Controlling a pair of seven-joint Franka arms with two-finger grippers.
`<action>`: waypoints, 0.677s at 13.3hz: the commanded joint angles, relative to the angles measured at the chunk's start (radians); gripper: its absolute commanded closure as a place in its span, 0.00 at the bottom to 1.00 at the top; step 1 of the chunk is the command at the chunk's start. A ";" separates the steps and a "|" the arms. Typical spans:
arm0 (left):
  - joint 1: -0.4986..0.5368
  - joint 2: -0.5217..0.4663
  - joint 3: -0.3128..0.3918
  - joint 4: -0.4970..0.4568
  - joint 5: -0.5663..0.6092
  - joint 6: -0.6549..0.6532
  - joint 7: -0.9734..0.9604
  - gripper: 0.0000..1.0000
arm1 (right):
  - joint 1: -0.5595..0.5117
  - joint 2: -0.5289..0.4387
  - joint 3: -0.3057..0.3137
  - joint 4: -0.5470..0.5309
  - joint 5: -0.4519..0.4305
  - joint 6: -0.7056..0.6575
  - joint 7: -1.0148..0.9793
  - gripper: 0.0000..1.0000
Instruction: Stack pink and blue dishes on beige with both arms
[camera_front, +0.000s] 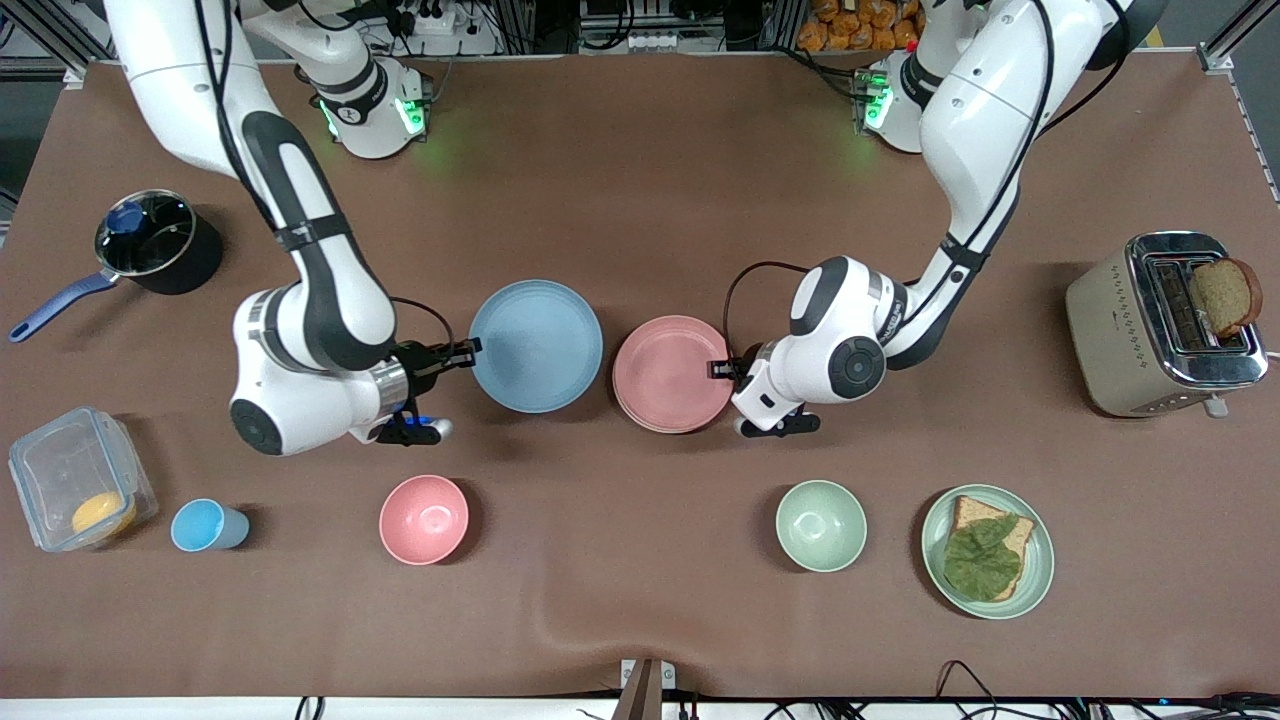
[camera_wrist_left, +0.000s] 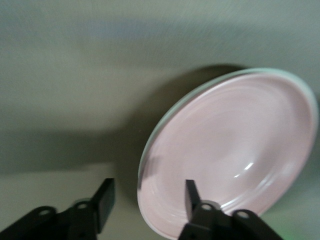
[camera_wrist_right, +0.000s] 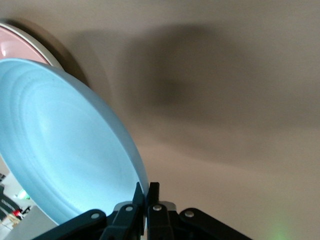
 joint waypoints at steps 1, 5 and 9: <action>0.046 -0.177 0.019 -0.004 -0.004 -0.145 0.002 0.00 | 0.066 0.035 -0.008 0.036 0.065 0.053 0.080 1.00; 0.178 -0.363 0.019 0.057 0.145 -0.368 0.031 0.00 | 0.162 0.069 -0.006 0.045 0.083 0.191 0.177 1.00; 0.269 -0.519 0.022 0.069 0.316 -0.451 0.036 0.00 | 0.225 0.097 -0.008 0.045 0.171 0.279 0.189 1.00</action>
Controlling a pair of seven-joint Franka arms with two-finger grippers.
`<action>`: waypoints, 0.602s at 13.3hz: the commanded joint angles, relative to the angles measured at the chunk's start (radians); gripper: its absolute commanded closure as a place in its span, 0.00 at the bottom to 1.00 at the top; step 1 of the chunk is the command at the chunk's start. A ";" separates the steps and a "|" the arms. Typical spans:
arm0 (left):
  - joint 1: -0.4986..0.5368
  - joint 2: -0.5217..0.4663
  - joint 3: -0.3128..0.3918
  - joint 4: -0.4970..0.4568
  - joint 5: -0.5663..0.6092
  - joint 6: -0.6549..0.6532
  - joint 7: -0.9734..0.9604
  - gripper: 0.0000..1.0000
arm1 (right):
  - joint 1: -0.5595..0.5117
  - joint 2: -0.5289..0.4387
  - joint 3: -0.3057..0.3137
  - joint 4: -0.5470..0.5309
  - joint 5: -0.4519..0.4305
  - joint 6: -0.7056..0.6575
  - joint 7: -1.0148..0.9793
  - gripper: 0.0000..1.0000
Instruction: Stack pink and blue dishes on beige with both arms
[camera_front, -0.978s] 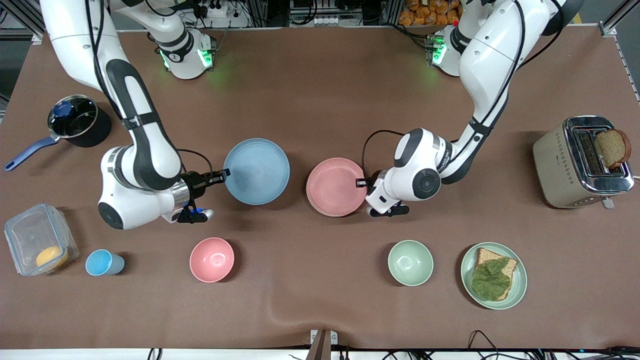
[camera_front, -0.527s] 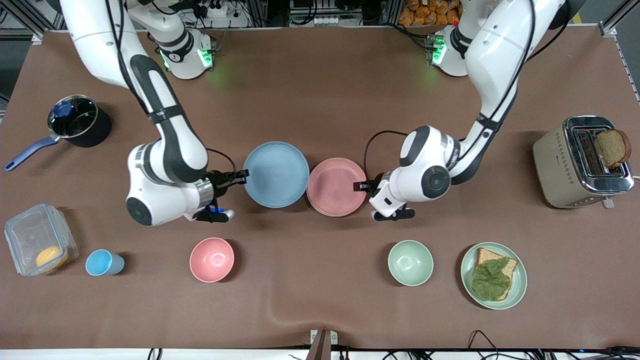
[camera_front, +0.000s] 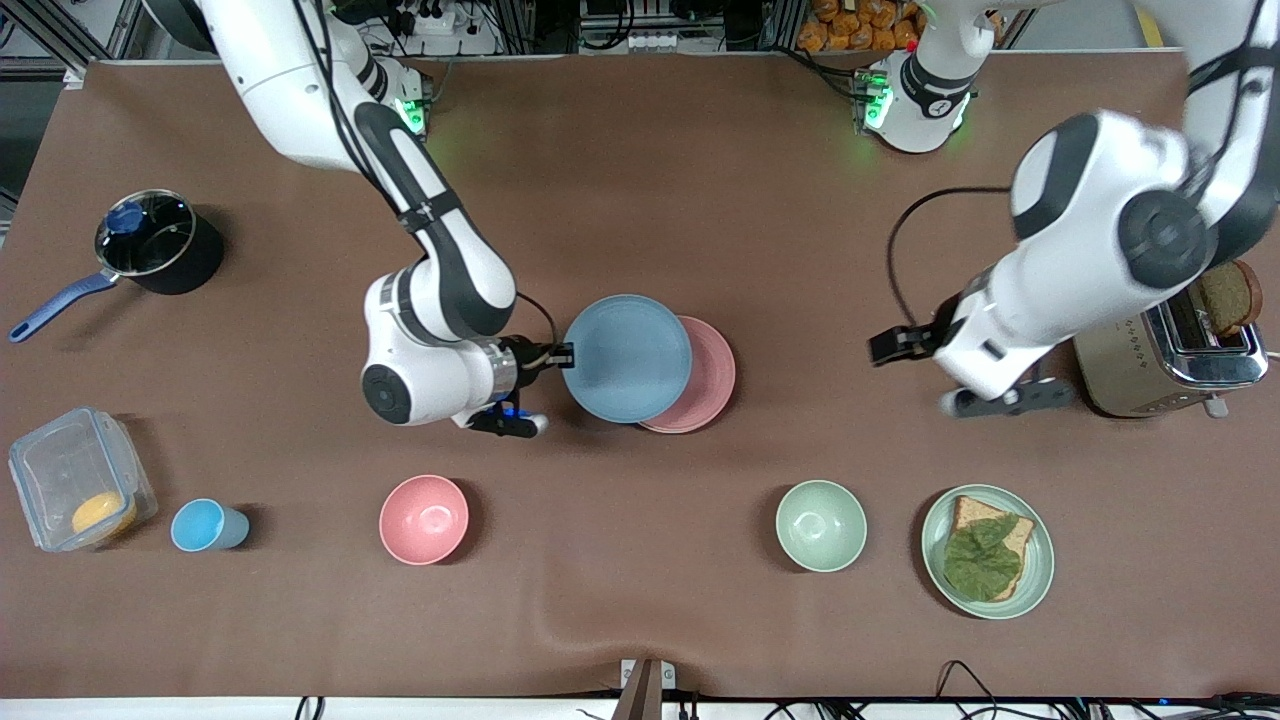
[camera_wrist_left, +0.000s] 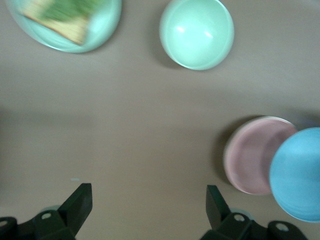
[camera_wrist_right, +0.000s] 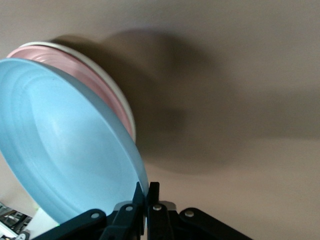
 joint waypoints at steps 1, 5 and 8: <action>0.066 -0.095 -0.002 0.007 0.096 -0.027 0.006 0.00 | 0.038 0.037 -0.009 0.030 0.054 0.049 0.016 1.00; 0.133 -0.166 -0.003 0.028 0.102 -0.102 0.007 0.00 | 0.067 0.072 -0.009 0.036 0.071 0.100 0.016 1.00; 0.133 -0.169 -0.001 0.057 0.102 -0.163 0.046 0.00 | 0.081 0.095 -0.009 0.053 0.071 0.123 0.016 1.00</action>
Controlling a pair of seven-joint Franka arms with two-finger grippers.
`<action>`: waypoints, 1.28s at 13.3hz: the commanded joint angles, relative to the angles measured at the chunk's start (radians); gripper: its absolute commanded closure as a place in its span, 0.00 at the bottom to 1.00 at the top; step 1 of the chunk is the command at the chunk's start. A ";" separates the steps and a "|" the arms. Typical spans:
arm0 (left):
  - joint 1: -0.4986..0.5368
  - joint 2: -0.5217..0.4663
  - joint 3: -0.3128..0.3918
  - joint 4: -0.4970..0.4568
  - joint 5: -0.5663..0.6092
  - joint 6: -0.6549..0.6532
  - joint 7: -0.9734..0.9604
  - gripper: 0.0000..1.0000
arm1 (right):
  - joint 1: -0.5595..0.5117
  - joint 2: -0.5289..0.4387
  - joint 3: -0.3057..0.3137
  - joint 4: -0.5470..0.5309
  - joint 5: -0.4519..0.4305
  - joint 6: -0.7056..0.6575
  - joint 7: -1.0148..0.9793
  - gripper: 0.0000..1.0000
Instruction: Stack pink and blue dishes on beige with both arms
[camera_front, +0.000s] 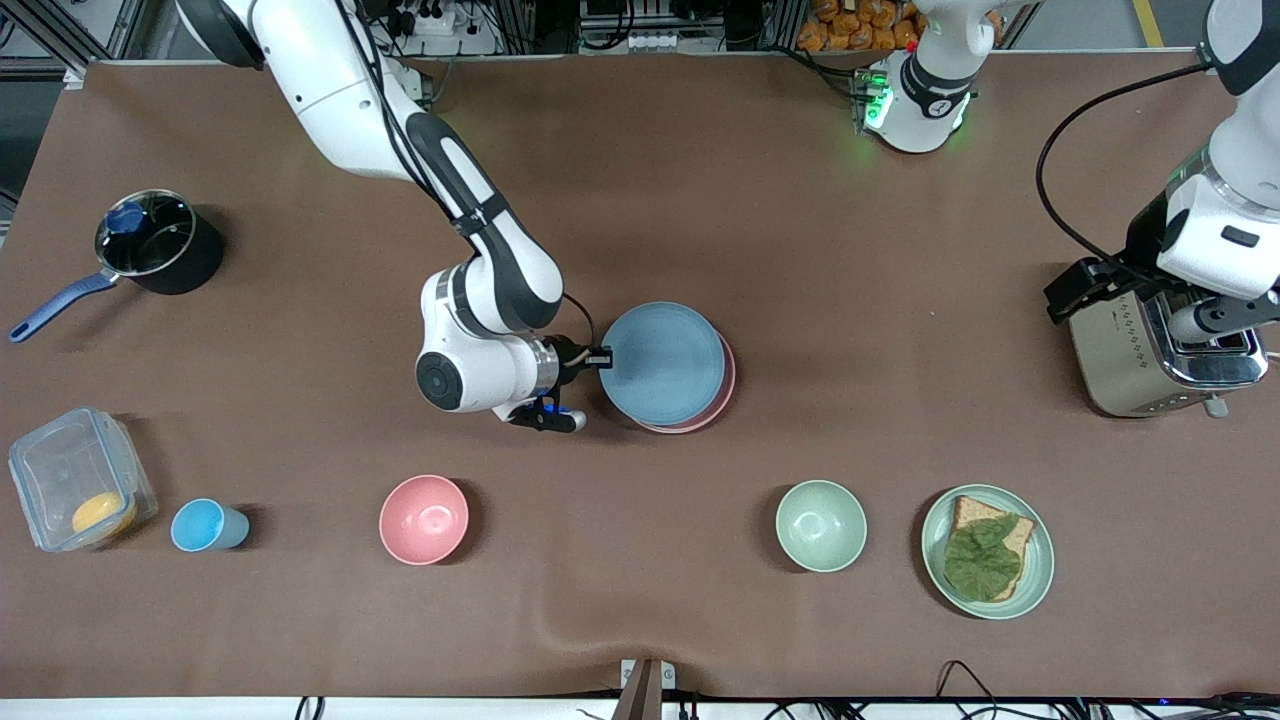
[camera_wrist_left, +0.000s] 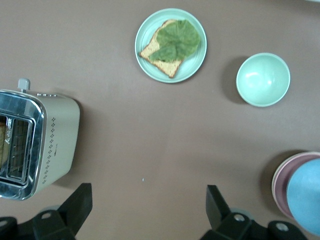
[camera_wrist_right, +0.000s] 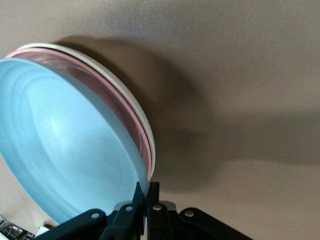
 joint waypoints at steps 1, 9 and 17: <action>0.005 -0.005 -0.003 0.049 0.024 -0.053 0.028 0.00 | 0.017 0.038 -0.009 0.053 0.027 0.001 0.013 1.00; 0.014 -0.023 -0.010 0.058 0.006 -0.132 0.033 0.00 | 0.036 0.050 -0.009 0.070 0.060 0.007 0.010 0.00; -0.205 -0.059 0.287 0.051 -0.050 -0.149 0.175 0.00 | -0.186 0.004 -0.040 0.166 -0.065 -0.342 -0.008 0.00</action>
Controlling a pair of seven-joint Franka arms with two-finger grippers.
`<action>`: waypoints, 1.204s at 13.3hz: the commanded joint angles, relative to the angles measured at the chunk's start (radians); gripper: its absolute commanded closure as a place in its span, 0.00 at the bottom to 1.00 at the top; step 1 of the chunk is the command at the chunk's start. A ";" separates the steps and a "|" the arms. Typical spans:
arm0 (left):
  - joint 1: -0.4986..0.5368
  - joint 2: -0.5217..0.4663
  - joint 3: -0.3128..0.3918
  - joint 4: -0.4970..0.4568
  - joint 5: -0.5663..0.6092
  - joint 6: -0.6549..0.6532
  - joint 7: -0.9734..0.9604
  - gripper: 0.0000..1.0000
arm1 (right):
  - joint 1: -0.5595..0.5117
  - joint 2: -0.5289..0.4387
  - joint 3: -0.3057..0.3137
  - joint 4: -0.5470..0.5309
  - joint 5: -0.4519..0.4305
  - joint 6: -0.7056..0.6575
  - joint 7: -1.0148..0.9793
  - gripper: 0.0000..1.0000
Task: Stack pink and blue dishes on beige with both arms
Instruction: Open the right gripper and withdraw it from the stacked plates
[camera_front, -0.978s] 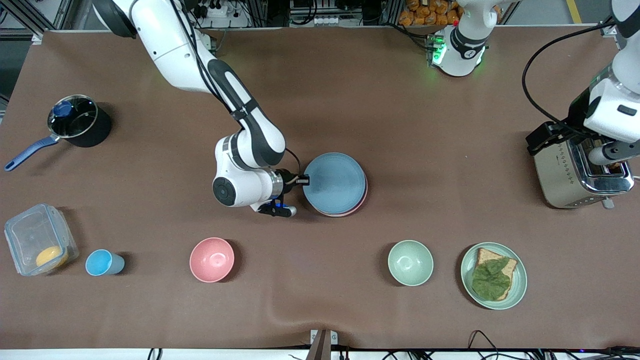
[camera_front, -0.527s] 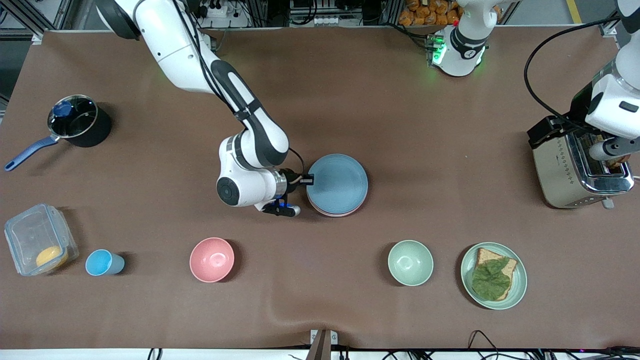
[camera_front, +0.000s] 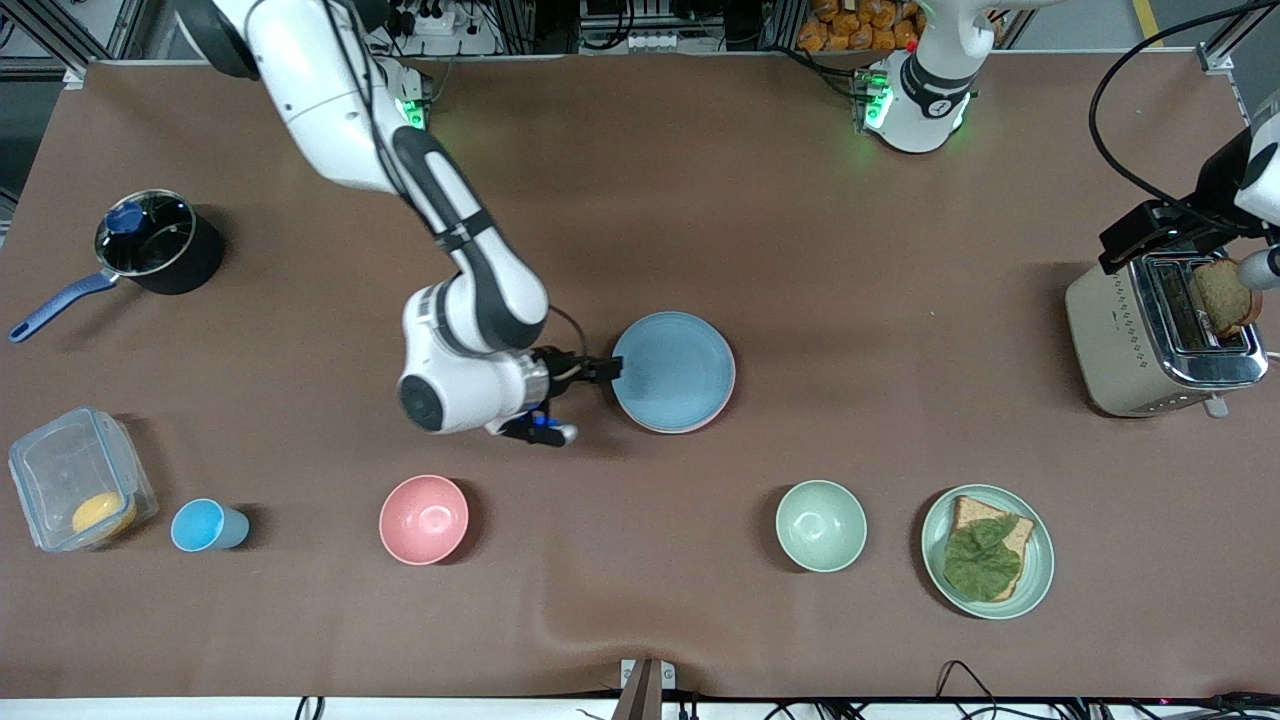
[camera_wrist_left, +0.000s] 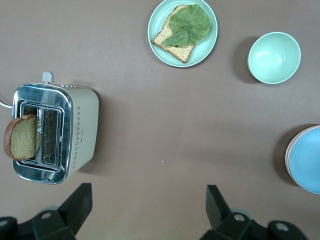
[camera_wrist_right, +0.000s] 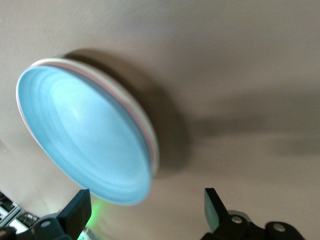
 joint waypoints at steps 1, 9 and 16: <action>-0.012 -0.012 0.011 -0.005 -0.016 -0.017 0.028 0.00 | -0.159 -0.019 0.010 0.091 -0.139 -0.205 -0.003 0.00; 0.007 -0.041 0.009 -0.030 -0.041 -0.033 0.084 0.00 | -0.380 -0.195 -0.021 0.099 -0.618 -0.339 -0.208 0.00; 0.004 -0.047 0.009 -0.031 -0.042 -0.051 0.072 0.00 | -0.435 -0.647 -0.030 -0.147 -0.693 -0.305 -0.201 0.00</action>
